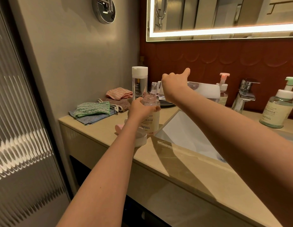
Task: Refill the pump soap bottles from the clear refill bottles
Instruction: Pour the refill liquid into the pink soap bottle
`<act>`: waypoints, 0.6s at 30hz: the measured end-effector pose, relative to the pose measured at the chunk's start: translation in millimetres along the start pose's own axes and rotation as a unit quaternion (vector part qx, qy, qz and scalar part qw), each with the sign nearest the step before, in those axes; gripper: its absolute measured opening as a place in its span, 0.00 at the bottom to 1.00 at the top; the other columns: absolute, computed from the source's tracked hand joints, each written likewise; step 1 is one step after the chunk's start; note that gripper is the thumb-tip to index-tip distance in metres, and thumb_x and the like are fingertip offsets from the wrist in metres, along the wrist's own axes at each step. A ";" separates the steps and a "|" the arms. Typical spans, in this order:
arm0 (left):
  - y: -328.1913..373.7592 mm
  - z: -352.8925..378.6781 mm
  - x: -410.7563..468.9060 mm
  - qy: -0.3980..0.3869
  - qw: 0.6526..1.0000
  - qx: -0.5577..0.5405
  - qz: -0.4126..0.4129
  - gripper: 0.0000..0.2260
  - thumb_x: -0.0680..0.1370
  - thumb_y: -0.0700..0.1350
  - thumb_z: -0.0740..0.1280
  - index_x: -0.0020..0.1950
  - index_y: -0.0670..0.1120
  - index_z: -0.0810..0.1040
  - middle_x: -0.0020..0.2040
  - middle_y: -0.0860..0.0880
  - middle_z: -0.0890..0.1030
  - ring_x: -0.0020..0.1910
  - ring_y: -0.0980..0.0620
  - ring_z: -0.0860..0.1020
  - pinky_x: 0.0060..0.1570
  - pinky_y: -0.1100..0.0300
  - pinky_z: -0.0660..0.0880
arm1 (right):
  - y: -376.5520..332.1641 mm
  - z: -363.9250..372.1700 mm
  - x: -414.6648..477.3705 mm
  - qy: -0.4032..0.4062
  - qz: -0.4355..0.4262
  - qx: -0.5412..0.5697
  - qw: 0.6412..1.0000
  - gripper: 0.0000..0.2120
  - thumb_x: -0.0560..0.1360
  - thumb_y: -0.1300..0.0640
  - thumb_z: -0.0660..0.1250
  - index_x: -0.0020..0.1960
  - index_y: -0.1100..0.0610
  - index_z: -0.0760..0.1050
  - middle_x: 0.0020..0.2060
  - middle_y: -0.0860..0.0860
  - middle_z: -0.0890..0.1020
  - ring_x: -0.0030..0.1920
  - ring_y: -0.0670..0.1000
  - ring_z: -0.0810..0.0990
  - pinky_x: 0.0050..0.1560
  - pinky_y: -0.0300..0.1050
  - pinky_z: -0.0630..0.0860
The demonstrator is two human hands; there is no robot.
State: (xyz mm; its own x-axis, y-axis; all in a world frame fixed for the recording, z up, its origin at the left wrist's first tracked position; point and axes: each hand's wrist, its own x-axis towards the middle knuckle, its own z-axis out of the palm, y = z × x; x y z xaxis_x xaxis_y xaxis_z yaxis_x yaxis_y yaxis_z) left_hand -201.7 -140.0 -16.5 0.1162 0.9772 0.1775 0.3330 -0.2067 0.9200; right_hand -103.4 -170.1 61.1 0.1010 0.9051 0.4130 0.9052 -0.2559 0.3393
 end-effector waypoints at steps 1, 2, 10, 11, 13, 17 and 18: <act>0.2 -0.1 0.1 -0.001 1.000 0.001 0.000 0.28 0.70 0.49 0.74 0.67 0.45 0.69 0.65 0.47 0.74 0.64 0.44 0.69 0.56 0.52 0.68 | -0.3 -0.3 0.0 0.000 -0.001 -0.001 1.000 0.19 0.74 0.62 0.64 0.64 0.60 0.67 0.52 0.54 0.77 0.54 0.55 0.76 0.64 0.56 0.59; 0.2 0.0 0.2 -0.001 1.000 0.002 0.000 0.28 0.70 0.50 0.74 0.67 0.45 0.69 0.65 0.47 0.74 0.64 0.44 0.69 0.56 0.52 0.67 | -0.3 -0.7 -0.4 0.001 -0.002 -0.002 1.000 0.19 0.74 0.62 0.64 0.64 0.60 0.67 0.52 0.54 0.77 0.54 0.55 0.75 0.64 0.56 0.59; 1.0 0.0 -0.7 0.001 1.000 -0.001 -0.002 0.29 0.70 0.49 0.74 0.68 0.44 0.68 0.65 0.46 0.74 0.64 0.44 0.70 0.58 0.51 0.68 | -0.4 -1.7 -4.0 0.005 -0.006 -0.002 1.000 0.18 0.74 0.62 0.64 0.62 0.60 0.68 0.53 0.54 0.76 0.54 0.55 0.75 0.64 0.55 0.59; 0.9 0.2 -0.8 0.000 1.000 -0.002 -0.002 0.30 0.70 0.49 0.74 0.69 0.44 0.68 0.66 0.46 0.73 0.64 0.44 0.69 0.58 0.51 0.68 | -0.5 -1.7 -4.4 0.006 -0.005 -0.002 1.000 0.18 0.73 0.62 0.64 0.62 0.60 0.68 0.53 0.54 0.76 0.54 0.55 0.75 0.64 0.55 0.59; 1.2 0.3 -1.3 0.000 1.000 -0.001 -0.003 0.31 0.70 0.48 0.74 0.70 0.44 0.67 0.66 0.45 0.72 0.65 0.43 0.69 0.59 0.50 0.68 | -0.7 -2.4 -5.5 0.006 -0.006 -0.003 1.000 0.18 0.74 0.62 0.63 0.62 0.60 0.68 0.53 0.54 0.76 0.54 0.55 0.75 0.63 0.55 0.59; 1.5 0.6 -1.5 0.001 1.000 0.001 -0.002 0.31 0.70 0.49 0.74 0.70 0.44 0.67 0.67 0.45 0.72 0.65 0.43 0.69 0.59 0.50 0.68 | -0.8 -4.3 -7.5 0.006 -0.011 -0.011 1.000 0.18 0.74 0.62 0.64 0.63 0.60 0.68 0.54 0.54 0.75 0.55 0.55 0.75 0.64 0.55 0.59; 1.5 0.5 -1.4 0.000 1.000 0.002 -0.003 0.31 0.70 0.49 0.74 0.70 0.44 0.66 0.67 0.45 0.72 0.65 0.43 0.69 0.59 0.50 0.68 | -0.9 -4.7 -7.7 0.007 -0.011 -0.011 1.000 0.18 0.74 0.62 0.64 0.63 0.60 0.68 0.54 0.54 0.76 0.55 0.55 0.75 0.64 0.55 0.59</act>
State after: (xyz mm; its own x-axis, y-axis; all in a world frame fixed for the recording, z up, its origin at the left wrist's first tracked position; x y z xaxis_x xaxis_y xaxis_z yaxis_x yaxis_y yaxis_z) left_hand -200.9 -141.7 -15.4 0.1137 0.9786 0.1715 0.3369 -0.2004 0.9200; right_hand -107.0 -178.5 61.6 0.0758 0.9057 0.4171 0.8978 -0.2440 0.3666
